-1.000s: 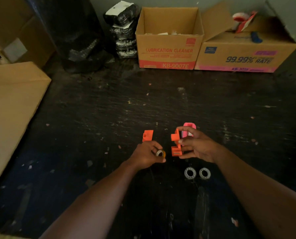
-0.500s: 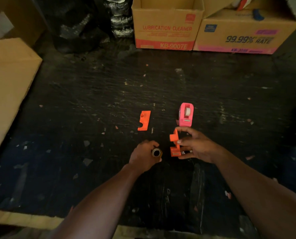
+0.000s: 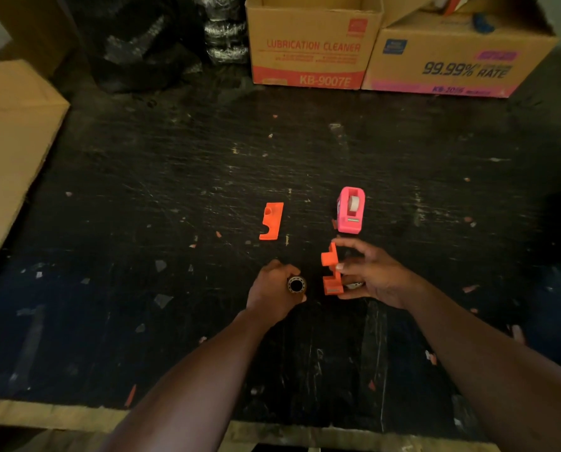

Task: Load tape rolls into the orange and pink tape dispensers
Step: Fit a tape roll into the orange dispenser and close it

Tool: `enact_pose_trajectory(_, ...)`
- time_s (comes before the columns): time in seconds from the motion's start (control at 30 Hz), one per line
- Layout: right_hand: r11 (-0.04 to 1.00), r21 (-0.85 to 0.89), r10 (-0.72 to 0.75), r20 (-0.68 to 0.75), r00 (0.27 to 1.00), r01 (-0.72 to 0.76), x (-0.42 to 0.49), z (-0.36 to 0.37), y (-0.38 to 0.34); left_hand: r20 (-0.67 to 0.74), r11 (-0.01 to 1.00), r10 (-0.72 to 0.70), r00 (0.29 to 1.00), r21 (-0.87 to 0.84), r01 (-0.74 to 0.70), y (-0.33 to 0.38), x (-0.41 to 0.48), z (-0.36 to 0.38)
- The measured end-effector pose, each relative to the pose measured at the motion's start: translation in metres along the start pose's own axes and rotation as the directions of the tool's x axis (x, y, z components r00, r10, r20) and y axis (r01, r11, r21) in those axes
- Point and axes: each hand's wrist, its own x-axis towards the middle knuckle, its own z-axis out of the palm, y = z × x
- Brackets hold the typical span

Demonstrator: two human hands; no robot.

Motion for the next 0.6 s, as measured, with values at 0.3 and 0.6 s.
enact_pose_trajectory(0.3,1.0,0.008,-0.02,-0.02,1.0,0.02,-0.006,-0.01,-0.004,0.021,1.0,-0.025,0.999,-0.006,0.025,0.004,0.001,-0.004)
enact_pose_trajectory(0.6,0.996,0.04,-0.076,-0.091,0.993,0.08,-0.029,-0.057,-0.008,0.062,0.991,0.107,0.992,-0.09,-0.101,0.055,0.016,0.001)
